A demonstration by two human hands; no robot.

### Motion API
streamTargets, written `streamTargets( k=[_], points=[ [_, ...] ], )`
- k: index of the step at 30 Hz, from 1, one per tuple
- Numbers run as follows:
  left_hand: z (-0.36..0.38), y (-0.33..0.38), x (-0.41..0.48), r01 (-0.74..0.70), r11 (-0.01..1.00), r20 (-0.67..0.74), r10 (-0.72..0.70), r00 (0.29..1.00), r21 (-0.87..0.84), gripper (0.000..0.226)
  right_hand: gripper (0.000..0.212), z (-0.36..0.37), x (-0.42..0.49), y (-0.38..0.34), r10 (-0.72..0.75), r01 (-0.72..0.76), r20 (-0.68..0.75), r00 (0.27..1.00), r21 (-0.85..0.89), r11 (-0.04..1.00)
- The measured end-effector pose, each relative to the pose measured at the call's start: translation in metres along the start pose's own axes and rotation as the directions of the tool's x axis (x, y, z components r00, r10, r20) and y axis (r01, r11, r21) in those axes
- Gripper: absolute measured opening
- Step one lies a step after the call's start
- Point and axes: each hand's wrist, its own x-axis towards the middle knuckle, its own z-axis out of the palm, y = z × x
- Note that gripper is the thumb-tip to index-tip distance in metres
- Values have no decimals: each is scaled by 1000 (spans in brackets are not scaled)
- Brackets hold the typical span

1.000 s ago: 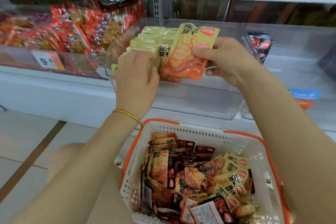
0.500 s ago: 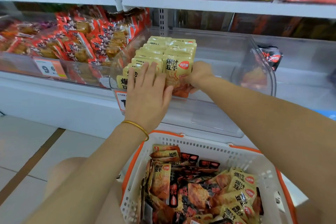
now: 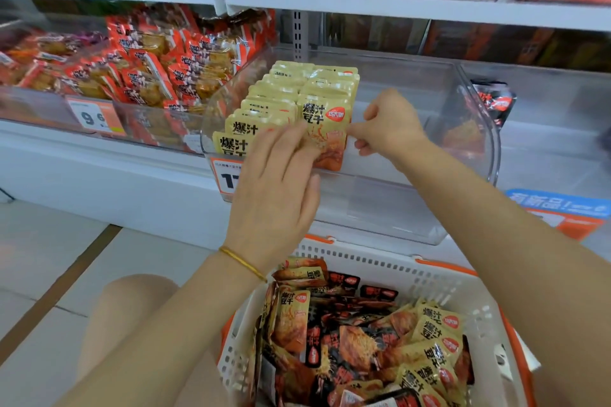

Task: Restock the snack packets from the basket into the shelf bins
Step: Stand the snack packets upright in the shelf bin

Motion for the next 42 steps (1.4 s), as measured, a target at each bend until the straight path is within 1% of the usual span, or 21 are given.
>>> streamTargets(
  k=[2, 4, 5, 7, 9, 11, 13, 15, 17, 19, 20, 22, 24, 27, 28, 30, 33, 36, 39, 41, 42],
  points=[
    [-1, 6, -17, -80, 996, 25, 81, 996, -39, 26, 34, -13, -41, -1, -102, 98, 8, 995, 219, 971],
    [4, 5, -39, -144, 987, 125, 152, 980, -75, 25, 26, -13, -81, 11, -154, 97, 140, 978, 346, 933],
    [8, 3, -49, -166, 982, 189, 181, 965, -91, 25, 21, -7, -96, 22, -141, 51, 231, 963, 356, 933],
    [19, -4, -65, -176, 980, 339, 199, 920, -98, 30, 14, 20, -114, 53, -42, -72, 413, 910, 257, 964],
    [32, -6, -77, -119, 988, 503, 152, 851, -96, 36, 10, 59, -123, 87, 79, -164, 548, 833, 108, 981],
    [43, -9, -86, -46, 997, 642, 71, 764, -55, 39, 4, 101, -126, 121, 164, -209, 628, 761, -2, 978],
    [52, -12, -91, -13, 1000, 743, 17, 669, -12, 43, 6, 142, -130, 148, 224, -225, 681, 697, -89, 970],
    [56, -19, -94, 8, 998, 820, -60, 569, 68, 38, 9, 179, -135, 169, 245, -186, 721, 648, -163, 969],
    [59, -27, -94, 32, 991, 861, -131, 491, 132, 33, 18, 208, -139, 184, 283, -160, 751, 596, -235, 959],
    [57, -29, -91, 61, 986, 866, -163, 473, 153, 33, 25, 231, -145, 200, 337, -119, 768, 545, -326, 938],
    [57, -31, -91, 74, 985, 869, -171, 465, 154, 35, 25, 239, -148, 207, 370, -92, 773, 516, -379, 921],
    [59, -33, -92, 79, 983, 883, -182, 432, 163, 38, 17, 250, -153, 221, 427, 19, 797, 427, -480, 877],
    [61, -33, -94, 79, 983, 899, -182, 399, 164, 41, 17, 254, -155, 228, 464, 66, 800, 381, -524, 849],
    [64, -33, -94, 87, 984, 910, -174, 377, 153, 45, 32, 249, -152, 232, 441, 67, 819, 366, -496, 866],
    [64, -32, -93, 88, 984, 911, -174, 373, 152, 44, 37, 242, -149, 230, 420, 61, 828, 371, -473, 879],
    [63, -30, -91, 95, 984, 915, -178, 363, 153, 39, 43, 218, -140, 225, 373, -8, 839, 396, -403, 915],
    [64, -26, -89, 151, 978, 923, -188, 335, 144, 32, 40, 166, -119, 213, 296, -121, 856, 423, -270, 955],
    [65, -20, -87, 254, 955, 928, -230, 293, 156, 41, 33, 109, -109, 205, 225, -272, 866, 447, -109, 956],
    [65, -14, -82, 389, 893, 912, -334, 240, 225, 50, 29, 70, -109, 205, 113, -392, 860, 498, 107, 914],
    [65, -8, -79, 520, 823, 912, -368, 180, 229, 54, 27, 54, -113, 206, 39, -487, 855, 518, 257, 834],
    [64, -6, -77, 599, 775, 919, -362, 156, 204, 51, 27, 48, -115, 205, 6, -523, 848, 530, 321, 789]
  ],
)
